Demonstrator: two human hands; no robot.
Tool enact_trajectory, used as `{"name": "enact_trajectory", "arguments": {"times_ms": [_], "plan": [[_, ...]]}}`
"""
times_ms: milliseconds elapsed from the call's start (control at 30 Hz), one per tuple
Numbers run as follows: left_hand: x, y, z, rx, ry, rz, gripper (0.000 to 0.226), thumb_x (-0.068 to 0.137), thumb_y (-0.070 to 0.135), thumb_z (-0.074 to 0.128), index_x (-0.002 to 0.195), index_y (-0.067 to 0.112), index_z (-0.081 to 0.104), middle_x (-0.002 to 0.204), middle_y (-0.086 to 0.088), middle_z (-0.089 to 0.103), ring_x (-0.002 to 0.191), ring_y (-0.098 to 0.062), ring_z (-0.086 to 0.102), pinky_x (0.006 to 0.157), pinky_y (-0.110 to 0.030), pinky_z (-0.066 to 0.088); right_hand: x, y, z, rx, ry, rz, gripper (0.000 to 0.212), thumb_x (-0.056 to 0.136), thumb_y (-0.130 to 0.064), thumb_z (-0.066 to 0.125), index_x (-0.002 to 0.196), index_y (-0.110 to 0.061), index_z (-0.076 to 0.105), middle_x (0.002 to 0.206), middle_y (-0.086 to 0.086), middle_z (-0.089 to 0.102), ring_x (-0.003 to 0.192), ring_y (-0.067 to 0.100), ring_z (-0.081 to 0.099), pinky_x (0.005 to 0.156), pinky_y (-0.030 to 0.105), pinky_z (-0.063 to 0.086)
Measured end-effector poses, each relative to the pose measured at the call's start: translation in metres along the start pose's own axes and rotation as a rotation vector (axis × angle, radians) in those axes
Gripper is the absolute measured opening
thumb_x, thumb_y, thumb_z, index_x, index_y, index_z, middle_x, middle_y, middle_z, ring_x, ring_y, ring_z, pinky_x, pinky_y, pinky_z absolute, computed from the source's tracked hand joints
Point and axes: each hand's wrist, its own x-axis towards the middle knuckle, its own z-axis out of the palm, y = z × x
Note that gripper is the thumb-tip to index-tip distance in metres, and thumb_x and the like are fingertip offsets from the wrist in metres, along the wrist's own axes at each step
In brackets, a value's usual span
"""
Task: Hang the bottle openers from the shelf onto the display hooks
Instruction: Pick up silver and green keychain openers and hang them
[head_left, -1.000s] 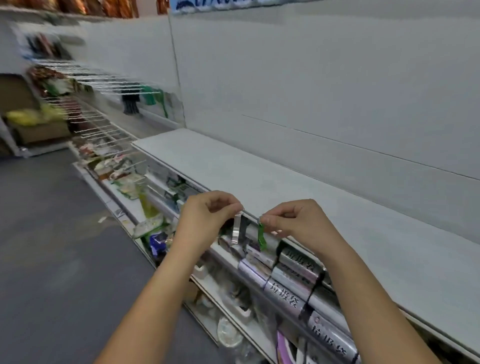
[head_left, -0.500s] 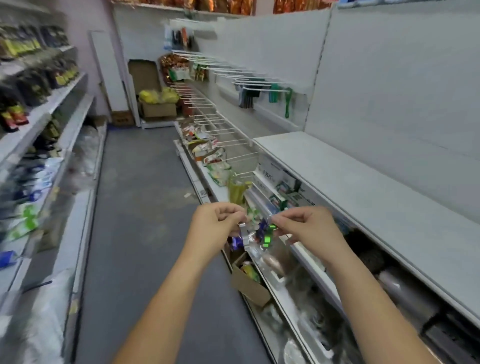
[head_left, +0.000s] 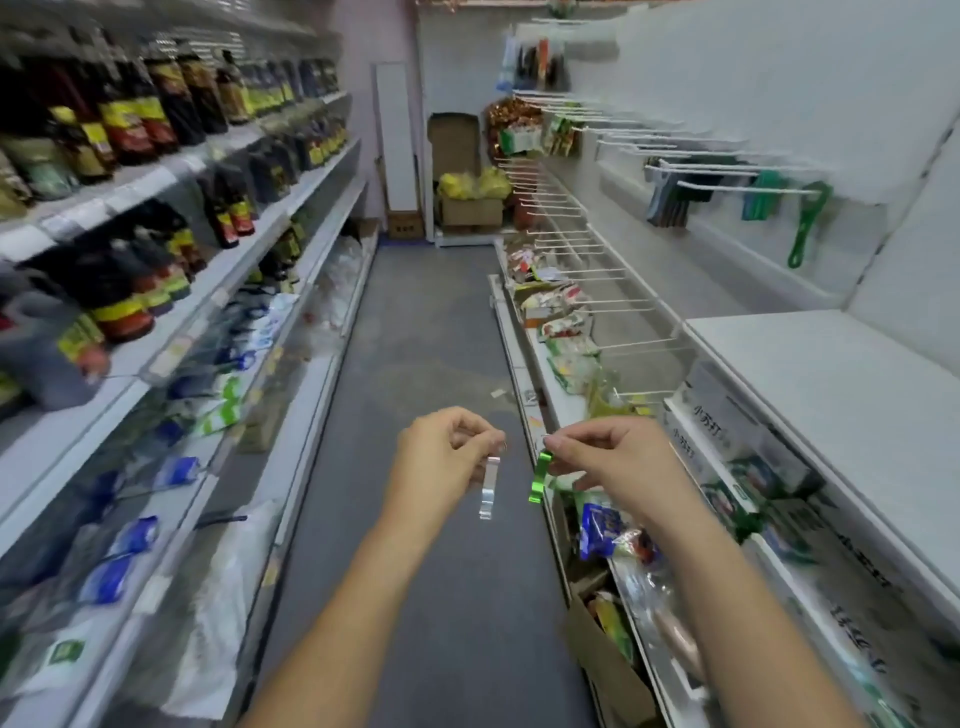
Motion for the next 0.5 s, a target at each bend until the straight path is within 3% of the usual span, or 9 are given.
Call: {"name": "enact_trajectory", "arguments": {"times_ms": [133,233,367,500], "plan": [[0.056,0.010,0.006,0.125,0.047,0.001,0.017,0.085,0.023,0.079,0.075,0.015,0.067,0.073,-0.003,0.076,0.057,-0.020,0.073,0.051,-0.024,0.049,0.067,-0.007,-0.005,0.031,-0.055,-0.024,0.004,0.085,-0.012,0.077,0.086,-0.009,0.080,0.080,0.009,0.078,0.076,0.021,0.076,0.060,0.029,0.056],[0.095,0.018,0.006,0.095,0.060,-0.029,0.015,0.086,0.019,0.078,0.076,0.011,0.069,0.071,-0.005,0.076,0.060,-0.022,0.075,0.055,-0.028,0.053,0.113,-0.010,-0.006,0.050,-0.071,-0.031,0.006,0.085,-0.009,0.077,0.088,-0.005,0.079,0.081,0.013,0.077,0.074,0.020,0.076,0.053,0.022,0.054],[0.146,0.017,0.003,0.005,0.033,-0.060,0.010,0.089,0.006,0.071,0.080,0.004,0.071,0.069,-0.008,0.075,0.065,-0.027,0.075,0.058,-0.031,0.055,0.172,-0.003,0.001,0.058,-0.104,-0.022,0.004,0.086,-0.010,0.076,0.086,-0.008,0.080,0.082,0.010,0.078,0.077,0.023,0.077,0.064,0.032,0.059],[0.201,0.003,-0.002,-0.066,0.038,-0.074,0.015,0.093,0.001,0.065,0.081,0.006,0.071,0.079,-0.017,0.076,0.071,-0.035,0.075,0.055,-0.029,0.056,0.234,0.006,0.014,0.062,-0.113,-0.006,0.004,0.086,-0.009,0.076,0.085,-0.008,0.080,0.081,0.011,0.078,0.077,0.025,0.077,0.064,0.030,0.059]]}}
